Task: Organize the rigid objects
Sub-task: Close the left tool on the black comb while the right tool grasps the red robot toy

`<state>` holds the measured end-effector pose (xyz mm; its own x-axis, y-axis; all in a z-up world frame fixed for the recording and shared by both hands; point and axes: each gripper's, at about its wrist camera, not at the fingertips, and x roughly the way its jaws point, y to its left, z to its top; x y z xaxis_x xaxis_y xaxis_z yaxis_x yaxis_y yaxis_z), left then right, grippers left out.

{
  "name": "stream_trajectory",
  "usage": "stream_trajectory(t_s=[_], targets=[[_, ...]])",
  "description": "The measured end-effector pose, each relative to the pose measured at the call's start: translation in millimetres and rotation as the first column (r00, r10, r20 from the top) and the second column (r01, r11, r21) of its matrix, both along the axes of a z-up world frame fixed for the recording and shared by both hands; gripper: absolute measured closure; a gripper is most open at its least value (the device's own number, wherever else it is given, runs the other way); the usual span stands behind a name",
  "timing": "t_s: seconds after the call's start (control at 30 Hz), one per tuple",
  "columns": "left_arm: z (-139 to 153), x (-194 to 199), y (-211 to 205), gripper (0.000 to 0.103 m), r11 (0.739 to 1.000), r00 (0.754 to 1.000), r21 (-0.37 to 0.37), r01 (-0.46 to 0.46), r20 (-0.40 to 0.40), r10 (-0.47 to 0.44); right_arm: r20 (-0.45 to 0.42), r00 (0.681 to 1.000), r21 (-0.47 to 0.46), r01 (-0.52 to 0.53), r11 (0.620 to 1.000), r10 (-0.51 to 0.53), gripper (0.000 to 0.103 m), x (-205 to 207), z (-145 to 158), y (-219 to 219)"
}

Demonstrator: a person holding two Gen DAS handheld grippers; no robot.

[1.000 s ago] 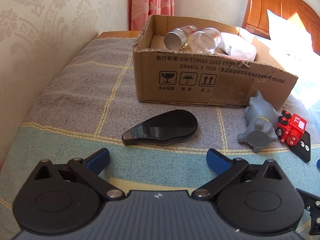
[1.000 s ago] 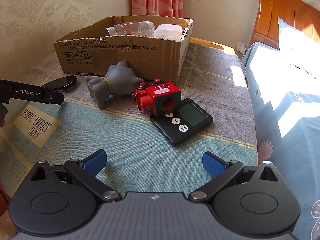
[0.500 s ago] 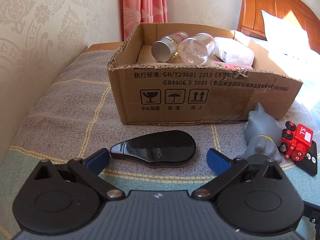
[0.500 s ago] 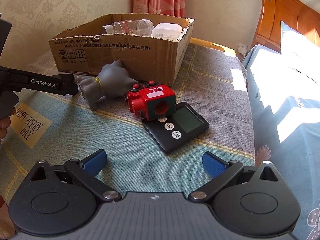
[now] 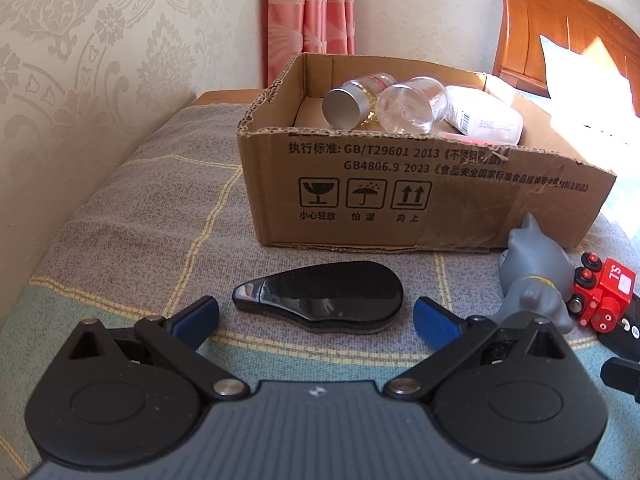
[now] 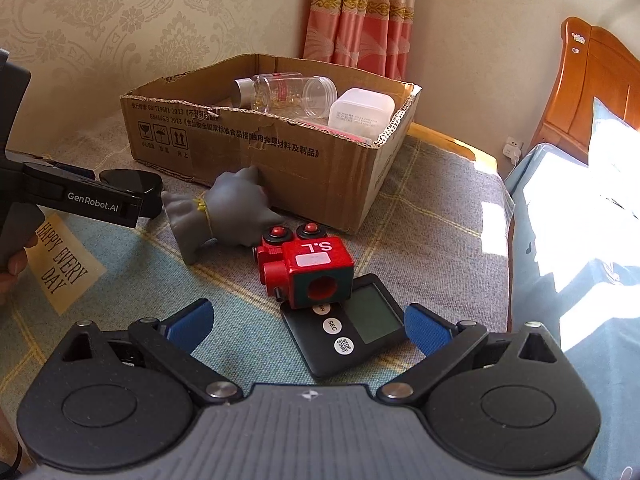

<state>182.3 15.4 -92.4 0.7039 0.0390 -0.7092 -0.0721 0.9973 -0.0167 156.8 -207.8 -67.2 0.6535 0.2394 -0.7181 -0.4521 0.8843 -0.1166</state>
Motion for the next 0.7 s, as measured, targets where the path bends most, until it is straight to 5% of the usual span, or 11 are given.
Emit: stream_trajectory(t_s=[0.4, 0.7], targets=[[-1, 2, -3, 0.000, 0.999, 0.999, 0.004, -0.032, 0.002, 0.032, 0.003, 0.995, -0.021, -0.098, 0.995, 0.098, 0.043, 23, -7, 8], [0, 2, -7, 0.000, 0.999, 0.999, 0.028, -0.034, 0.023, 0.033, -0.012, 0.998, 0.007, -0.057, 0.998, 0.057, 0.048, 12, -3, 10]])
